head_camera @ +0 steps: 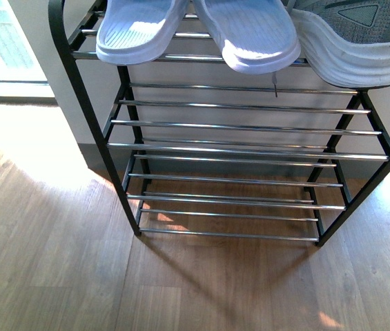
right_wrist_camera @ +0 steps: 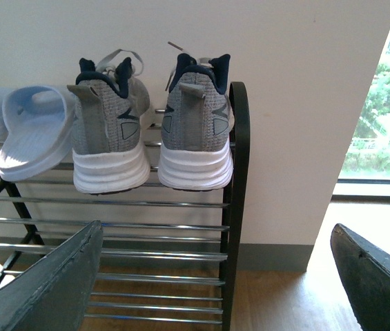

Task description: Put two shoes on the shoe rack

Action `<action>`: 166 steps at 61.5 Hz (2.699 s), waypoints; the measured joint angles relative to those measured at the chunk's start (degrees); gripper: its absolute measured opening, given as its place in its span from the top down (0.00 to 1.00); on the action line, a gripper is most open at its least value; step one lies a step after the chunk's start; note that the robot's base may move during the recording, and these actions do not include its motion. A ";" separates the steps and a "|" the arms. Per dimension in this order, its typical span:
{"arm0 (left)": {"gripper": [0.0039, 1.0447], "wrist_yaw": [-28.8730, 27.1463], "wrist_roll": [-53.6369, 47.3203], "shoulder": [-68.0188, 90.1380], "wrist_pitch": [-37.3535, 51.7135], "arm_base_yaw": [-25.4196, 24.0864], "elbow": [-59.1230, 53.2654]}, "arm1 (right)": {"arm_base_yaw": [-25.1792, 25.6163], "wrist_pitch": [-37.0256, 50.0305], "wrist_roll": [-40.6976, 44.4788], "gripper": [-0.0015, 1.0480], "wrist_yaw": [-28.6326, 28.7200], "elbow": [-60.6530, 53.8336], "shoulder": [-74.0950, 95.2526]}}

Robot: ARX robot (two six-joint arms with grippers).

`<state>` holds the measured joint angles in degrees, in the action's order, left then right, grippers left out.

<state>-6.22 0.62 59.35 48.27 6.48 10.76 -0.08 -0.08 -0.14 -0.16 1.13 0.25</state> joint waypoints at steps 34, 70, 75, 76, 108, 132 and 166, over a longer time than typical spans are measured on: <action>0.99 6.21 -0.13 -21.86 -11.89 -6.23 -9.94 | 0.00 0.00 0.00 0.09 0.02 0.00 0.00; 0.99 6.21 -0.13 -42.82 -31.67 -6.23 -9.97 | 0.00 0.00 0.00 0.09 0.00 0.00 0.00; 0.99 6.21 -0.13 -44.30 -33.22 -6.23 -9.97 | 0.00 0.00 0.00 0.09 0.00 0.00 0.00; 0.99 6.21 -0.15 -44.74 -33.66 -6.23 -9.97 | 0.00 0.00 0.00 0.09 0.00 0.00 0.00; 0.99 6.14 -0.17 -58.29 -48.22 -6.25 -9.97 | 0.00 0.00 0.00 0.09 0.04 0.00 0.00; 0.38 6.16 -0.15 -58.42 -48.28 -6.32 -9.97 | 0.00 0.02 0.00 0.09 0.07 0.00 0.02; 0.09 6.23 -0.24 -58.45 -48.30 -6.32 -9.97 | 0.00 0.00 0.00 0.09 0.02 0.00 -0.02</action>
<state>0.01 0.38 0.91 -0.03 0.16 0.80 -0.08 -0.08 -0.14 -0.14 1.13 0.23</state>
